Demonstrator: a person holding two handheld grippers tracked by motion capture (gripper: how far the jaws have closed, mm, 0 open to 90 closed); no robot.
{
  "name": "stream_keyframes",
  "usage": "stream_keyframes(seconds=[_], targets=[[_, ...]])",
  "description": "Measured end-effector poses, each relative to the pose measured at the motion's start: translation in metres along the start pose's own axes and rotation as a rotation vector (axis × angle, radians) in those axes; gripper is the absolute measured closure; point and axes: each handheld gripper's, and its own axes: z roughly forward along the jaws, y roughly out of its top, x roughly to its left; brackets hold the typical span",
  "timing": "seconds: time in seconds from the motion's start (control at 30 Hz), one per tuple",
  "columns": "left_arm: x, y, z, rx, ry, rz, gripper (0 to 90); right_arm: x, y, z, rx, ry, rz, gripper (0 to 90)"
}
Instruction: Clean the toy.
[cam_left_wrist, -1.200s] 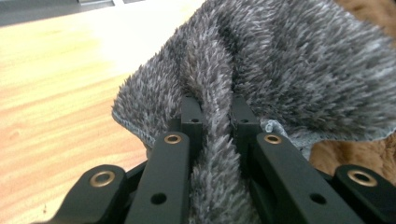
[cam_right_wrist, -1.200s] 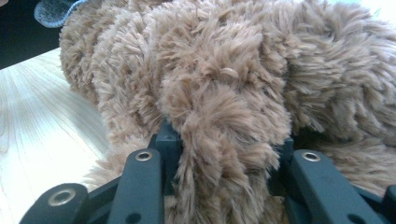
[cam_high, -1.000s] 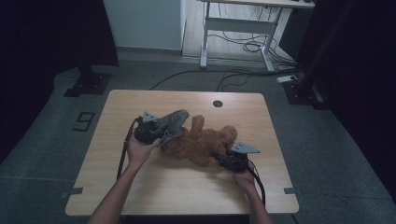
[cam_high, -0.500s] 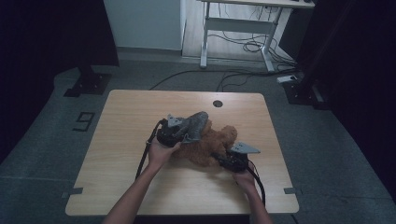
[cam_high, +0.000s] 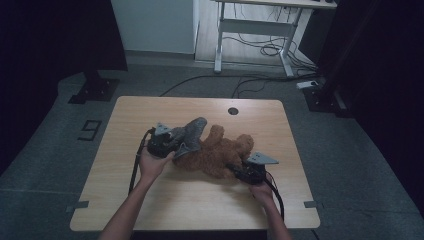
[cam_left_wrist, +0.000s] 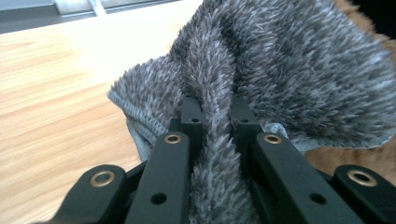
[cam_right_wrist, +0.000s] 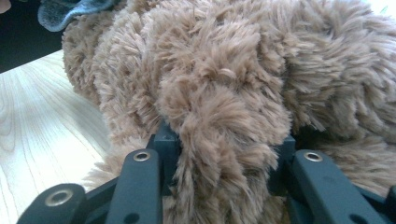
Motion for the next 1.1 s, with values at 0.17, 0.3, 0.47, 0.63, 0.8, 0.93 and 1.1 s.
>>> stream_keyframes(seconds=[0.17,0.3,0.47,0.63,0.8,0.93,1.1], targets=[[0.016,-0.022,0.0,0.047,0.036,-0.039,80.0,-0.001,0.0,0.0,-0.001,0.001,0.005,59.6],[0.026,-0.035,0.0,0.078,0.015,-0.089,80.0,-0.002,-0.001,0.0,-0.005,0.002,0.011,59.6],[0.014,-0.012,-0.024,-0.018,-0.009,-0.064,80.0,-0.002,-0.001,0.0,-0.006,0.003,0.019,59.6],[-0.033,0.023,-0.027,-0.08,-0.087,0.038,80.0,-0.002,-0.001,0.0,-0.007,0.0,0.017,59.6],[-0.083,0.053,-0.001,-0.083,-0.157,0.112,79.9,-0.002,-0.002,0.0,-0.009,0.001,0.022,59.6],[-0.116,0.069,0.039,-0.022,-0.171,0.149,79.9,-0.001,-0.002,0.0,-0.009,-0.001,0.024,59.6],[-0.139,0.064,0.087,0.082,-0.132,0.201,79.7,0.001,-0.002,-0.001,-0.006,-0.012,0.009,59.6]])
